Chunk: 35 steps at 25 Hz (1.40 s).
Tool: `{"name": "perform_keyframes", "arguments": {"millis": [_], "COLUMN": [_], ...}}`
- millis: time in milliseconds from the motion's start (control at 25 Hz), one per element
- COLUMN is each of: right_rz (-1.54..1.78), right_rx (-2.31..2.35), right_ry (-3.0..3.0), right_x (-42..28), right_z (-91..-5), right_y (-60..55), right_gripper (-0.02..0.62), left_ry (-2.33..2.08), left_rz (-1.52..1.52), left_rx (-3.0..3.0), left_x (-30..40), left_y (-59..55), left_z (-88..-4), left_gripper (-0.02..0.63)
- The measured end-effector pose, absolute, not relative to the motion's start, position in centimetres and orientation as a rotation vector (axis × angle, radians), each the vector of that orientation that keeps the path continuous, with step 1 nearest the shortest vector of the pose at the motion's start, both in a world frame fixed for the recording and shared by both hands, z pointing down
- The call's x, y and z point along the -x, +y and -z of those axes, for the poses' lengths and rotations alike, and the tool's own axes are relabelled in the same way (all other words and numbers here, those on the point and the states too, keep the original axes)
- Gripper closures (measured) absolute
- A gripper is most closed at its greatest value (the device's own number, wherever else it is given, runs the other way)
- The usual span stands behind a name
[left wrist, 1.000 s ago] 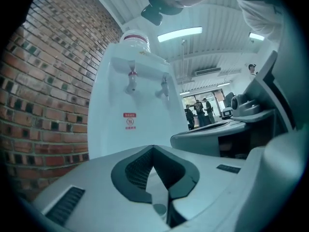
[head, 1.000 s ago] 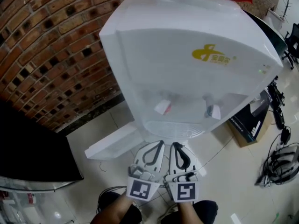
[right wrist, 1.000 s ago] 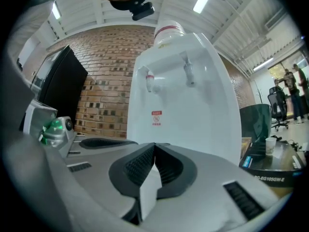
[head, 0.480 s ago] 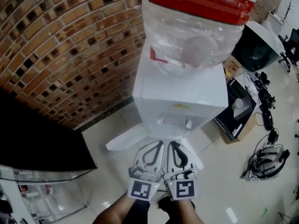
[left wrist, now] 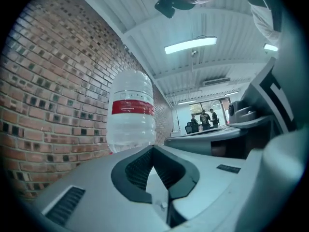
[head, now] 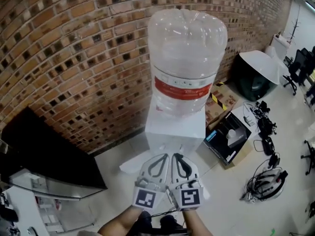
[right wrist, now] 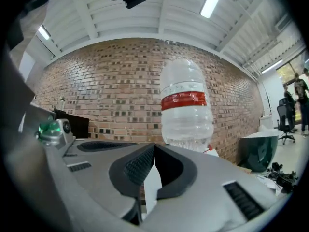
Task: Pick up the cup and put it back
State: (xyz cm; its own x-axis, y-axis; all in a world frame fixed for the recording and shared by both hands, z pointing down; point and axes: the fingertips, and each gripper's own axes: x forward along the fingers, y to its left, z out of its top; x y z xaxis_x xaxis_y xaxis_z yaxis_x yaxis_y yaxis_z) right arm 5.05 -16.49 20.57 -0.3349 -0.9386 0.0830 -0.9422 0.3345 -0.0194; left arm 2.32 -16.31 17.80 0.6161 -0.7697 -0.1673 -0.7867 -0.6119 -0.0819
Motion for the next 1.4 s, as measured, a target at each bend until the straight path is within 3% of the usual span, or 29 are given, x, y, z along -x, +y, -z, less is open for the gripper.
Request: {"name": "perform_keyframes", "arguments": {"millis": [480, 1160, 1400], "right_rz": [-0.067, -0.053, -0.094], "right_rx": [-1.735, -1.922, -1.917], "right_ry": [-2.614, -2.530, -2.497], "right_x": [-4.6, 4.1, 5.5], "right_z": [-14.9, -12.8, -11.6], "right_y": [-11.6, 4.2, 7.3], "right_gripper": [0.589, 0.591, 0.592], "left_ry": [1.390, 1.259, 1.216], "left_rz": [-0.235, -0.287, -0.341], "left_rx": [2.613, 2.722, 2.726], "left_x": [-1.3, 9.2, 9.8], "left_y": [-11.3, 3.7, 6.6], "left_z": [-12.4, -10.9, -9.5], "left_gripper": [0.614, 0.614, 0.614]}}
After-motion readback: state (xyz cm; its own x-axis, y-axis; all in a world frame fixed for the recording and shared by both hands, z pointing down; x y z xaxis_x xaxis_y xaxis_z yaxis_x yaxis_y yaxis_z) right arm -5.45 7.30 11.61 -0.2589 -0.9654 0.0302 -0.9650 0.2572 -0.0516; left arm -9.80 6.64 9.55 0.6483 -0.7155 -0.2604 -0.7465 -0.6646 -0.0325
